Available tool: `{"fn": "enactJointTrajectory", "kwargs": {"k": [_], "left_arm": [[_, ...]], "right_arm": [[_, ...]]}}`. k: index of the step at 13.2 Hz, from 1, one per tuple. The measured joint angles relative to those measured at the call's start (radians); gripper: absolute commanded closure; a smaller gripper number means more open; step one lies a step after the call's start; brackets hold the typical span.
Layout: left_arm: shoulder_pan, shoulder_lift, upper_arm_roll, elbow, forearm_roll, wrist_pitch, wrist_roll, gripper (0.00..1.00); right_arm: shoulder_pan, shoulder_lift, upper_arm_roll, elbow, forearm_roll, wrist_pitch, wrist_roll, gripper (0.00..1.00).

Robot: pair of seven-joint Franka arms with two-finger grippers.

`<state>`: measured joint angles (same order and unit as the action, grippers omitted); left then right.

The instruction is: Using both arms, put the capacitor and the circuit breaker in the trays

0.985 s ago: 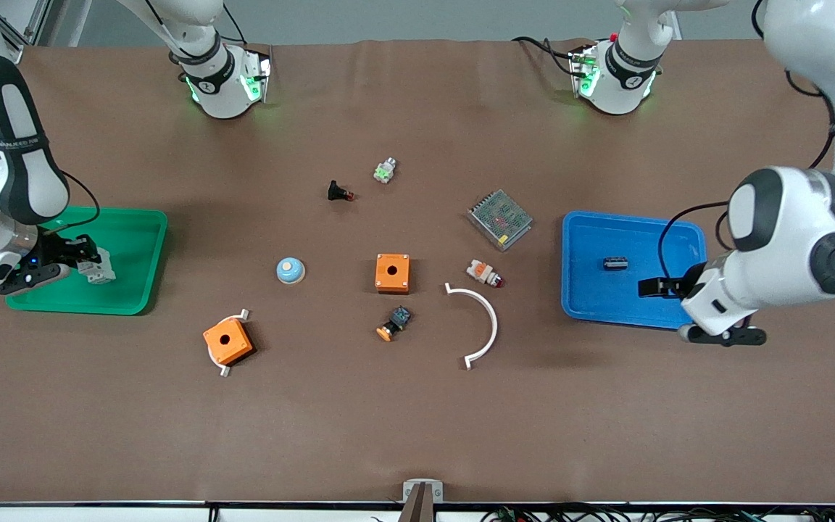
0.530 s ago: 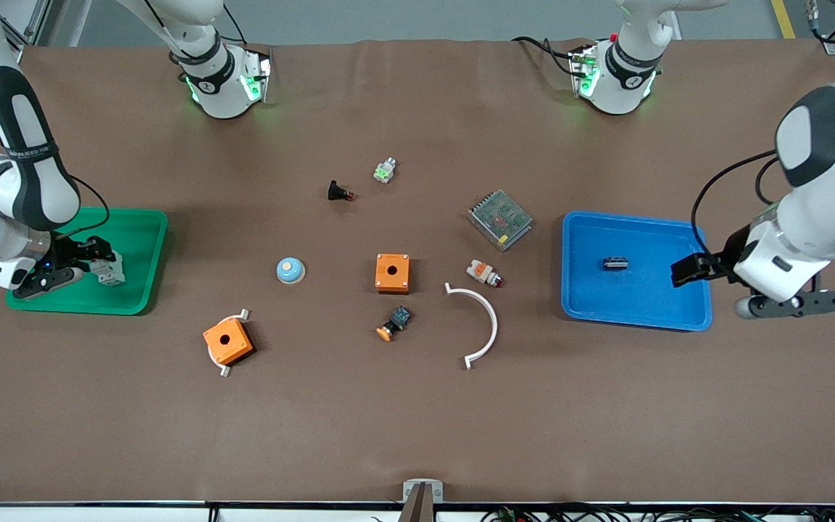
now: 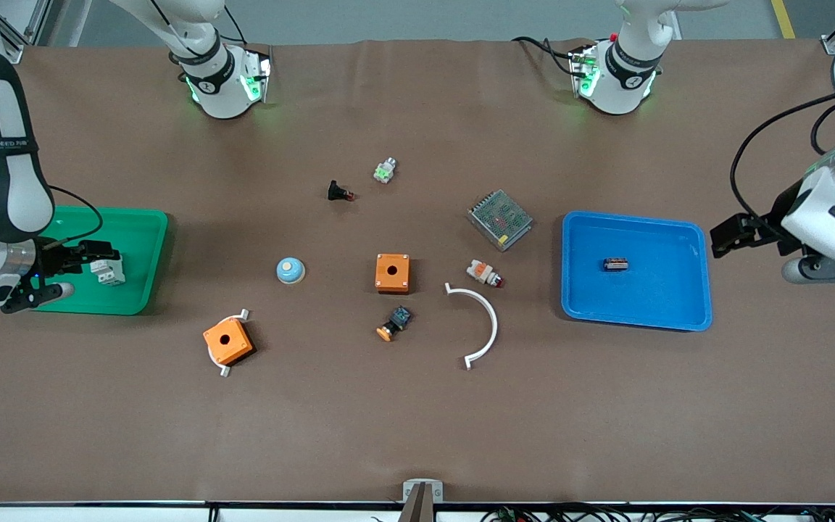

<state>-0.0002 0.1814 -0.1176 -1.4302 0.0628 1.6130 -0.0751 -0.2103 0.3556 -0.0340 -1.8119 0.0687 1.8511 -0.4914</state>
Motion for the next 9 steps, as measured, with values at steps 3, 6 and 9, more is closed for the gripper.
{"fn": "enactJointTrajectory", "kwargs": {"k": [3,6,9], "left_arm": [[0.037,-0.051,0.001,-0.071,-0.013,0.007,0.076,0.00],[0.037,-0.118,-0.011,-0.170,-0.019,0.070,0.079,0.00],[0.037,-0.142,-0.014,-0.167,-0.028,0.090,0.078,0.00]], "right_arm": [[0.140,-0.031,0.005,0.125,0.001,-0.184,0.303,0.00],[0.284,-0.088,0.006,0.199,-0.025,-0.268,0.524,0.00],[0.338,-0.199,0.005,0.209,-0.061,-0.265,0.589,0.00]]}}
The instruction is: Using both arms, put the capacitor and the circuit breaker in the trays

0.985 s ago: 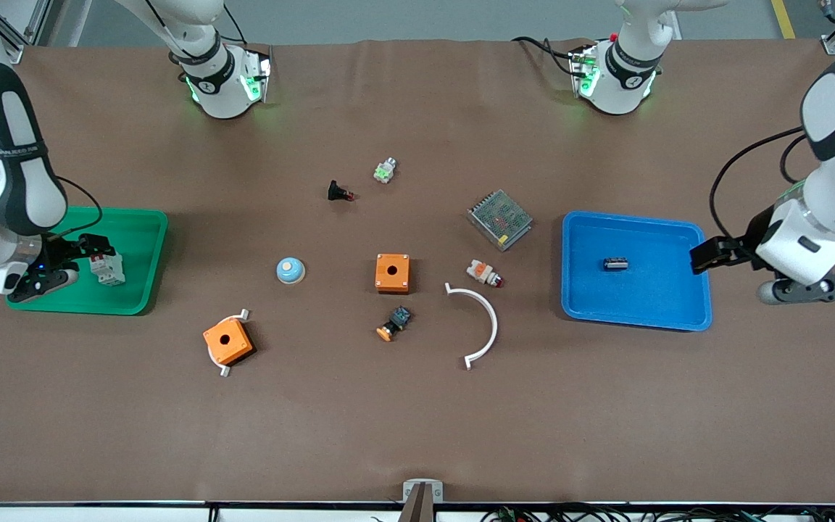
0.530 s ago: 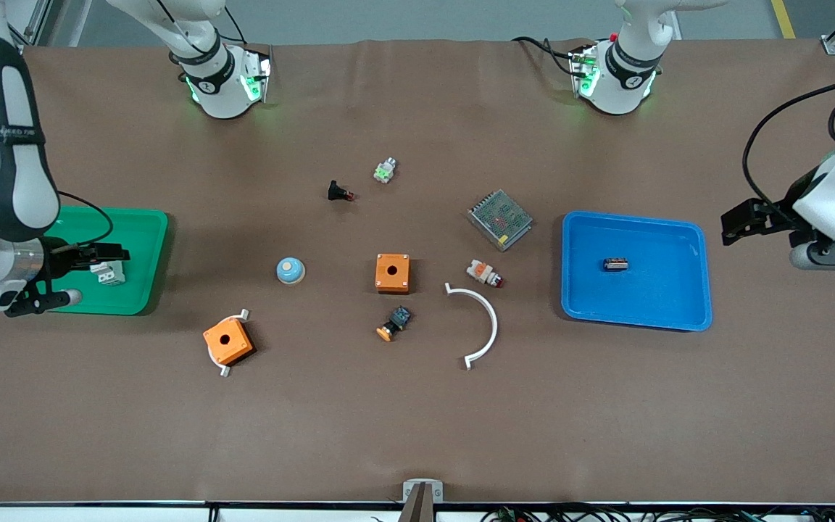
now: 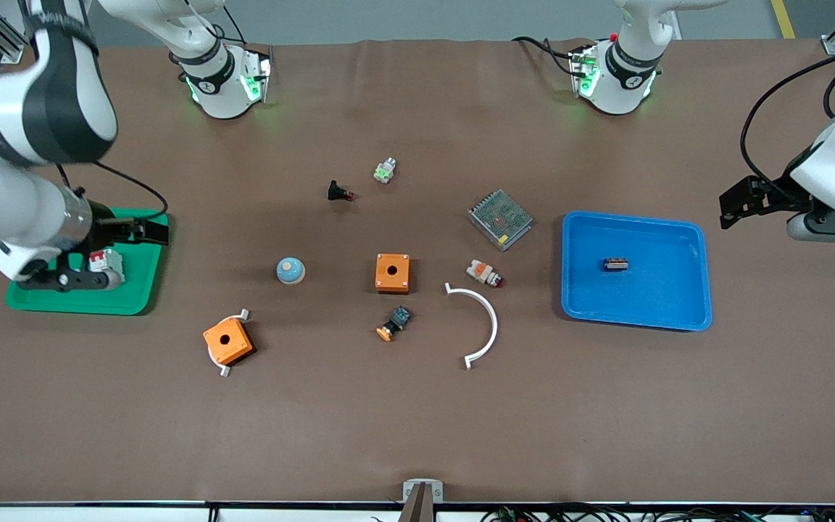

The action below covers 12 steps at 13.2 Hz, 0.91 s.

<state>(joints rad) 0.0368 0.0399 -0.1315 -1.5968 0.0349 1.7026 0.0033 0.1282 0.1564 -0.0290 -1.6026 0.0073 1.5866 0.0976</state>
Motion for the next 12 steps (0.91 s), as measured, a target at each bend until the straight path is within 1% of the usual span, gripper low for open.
{"fn": "enactJointTrajectory", "kwargs": {"k": [3,6,8,12], "left_arm": [[0.001,-0.002,0.001,0.019,-0.001,0.010,-0.005,0.00],[0.000,0.002,0.000,0.035,-0.001,0.010,-0.005,0.00],[0.000,0.007,0.000,0.037,-0.001,0.010,-0.005,0.00],[0.001,0.011,0.001,0.038,-0.001,0.010,-0.005,0.00]], "right_arm": [[-0.004,-0.139,-0.015,0.001,-0.013,0.005,0.000,0.00],[-0.033,-0.231,-0.026,-0.014,-0.039,0.004,-0.006,0.00],[-0.067,-0.257,-0.028,-0.023,-0.039,0.005,-0.053,0.00],[-0.119,-0.263,-0.030,-0.038,-0.028,0.005,-0.115,0.00]]}}
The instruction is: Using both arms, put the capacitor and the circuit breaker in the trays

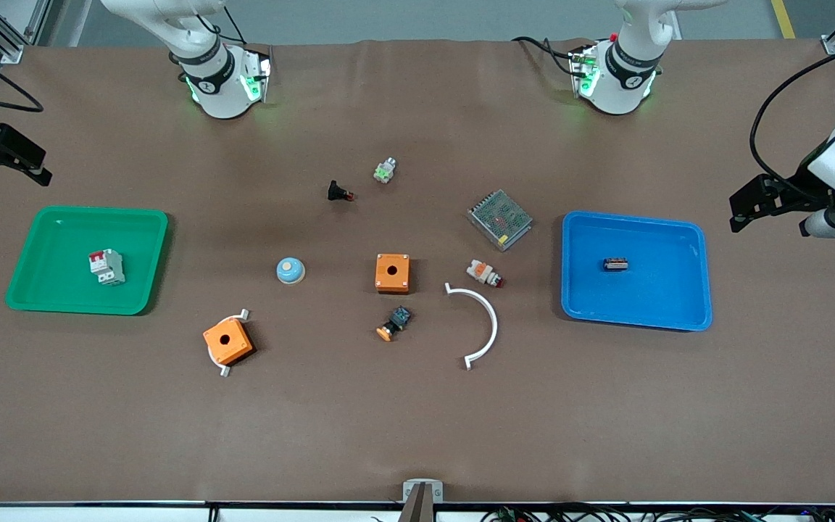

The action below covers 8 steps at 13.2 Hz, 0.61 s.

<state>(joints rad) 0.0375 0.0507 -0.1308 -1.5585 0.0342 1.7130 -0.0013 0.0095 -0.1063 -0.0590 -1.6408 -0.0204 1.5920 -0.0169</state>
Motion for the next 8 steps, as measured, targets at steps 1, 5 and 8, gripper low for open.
{"fn": "enactJointTrajectory", "kwargs": {"k": [1,5,8], "left_arm": [[0.000,0.000,0.000,0.000,0.000,0.000,0.000,0.00],[-0.002,0.000,-0.001,0.001,0.000,0.000,0.000,0.00],[-0.001,0.000,-0.001,0.002,0.000,0.000,0.000,0.00]], "right_arm": [[-0.002,0.000,0.000,-0.001,0.000,0.000,-0.013,0.00],[-0.015,-0.001,0.000,-0.003,0.052,0.000,-0.064,0.00],[-0.043,-0.001,-0.004,-0.005,0.084,0.000,-0.104,0.00]]}}
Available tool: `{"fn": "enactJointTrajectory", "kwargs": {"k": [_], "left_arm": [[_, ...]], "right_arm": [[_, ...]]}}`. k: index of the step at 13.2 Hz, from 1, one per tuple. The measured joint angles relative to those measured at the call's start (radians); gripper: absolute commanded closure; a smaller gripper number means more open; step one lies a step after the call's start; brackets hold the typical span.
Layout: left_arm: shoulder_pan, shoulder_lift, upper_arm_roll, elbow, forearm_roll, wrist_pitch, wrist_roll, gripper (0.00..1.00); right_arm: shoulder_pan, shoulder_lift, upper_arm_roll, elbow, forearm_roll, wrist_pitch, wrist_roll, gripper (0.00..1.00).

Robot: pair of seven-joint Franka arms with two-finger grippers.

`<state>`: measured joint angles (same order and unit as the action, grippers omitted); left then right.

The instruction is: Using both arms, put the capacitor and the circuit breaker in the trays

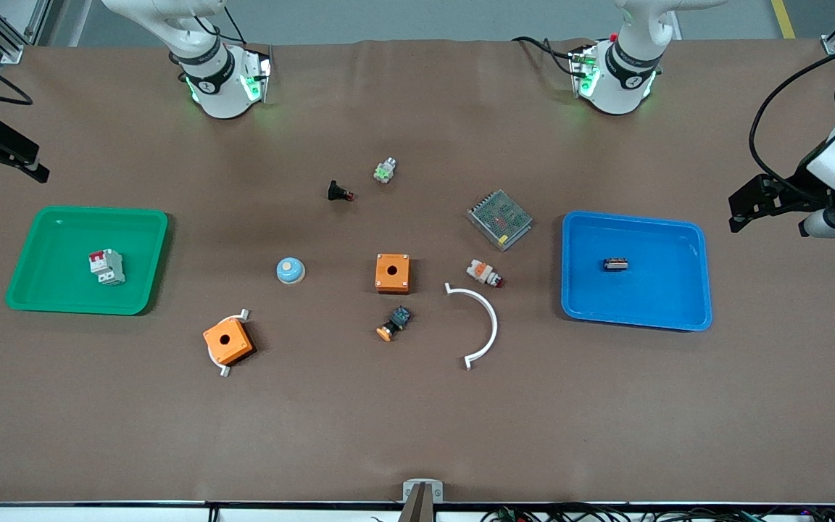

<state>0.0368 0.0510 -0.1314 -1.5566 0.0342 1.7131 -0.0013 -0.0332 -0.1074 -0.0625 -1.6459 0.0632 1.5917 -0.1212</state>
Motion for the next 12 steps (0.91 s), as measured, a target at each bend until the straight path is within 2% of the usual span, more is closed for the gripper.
{"fn": "enactJointTrajectory", "kwargs": {"k": [12], "left_arm": [[0.002,0.000,0.001,0.001,0.000,0.000,0.000,0.00]], "right_arm": [[0.001,-0.009,0.020,0.011,-0.010,-0.032,-0.003,0.00]]}}
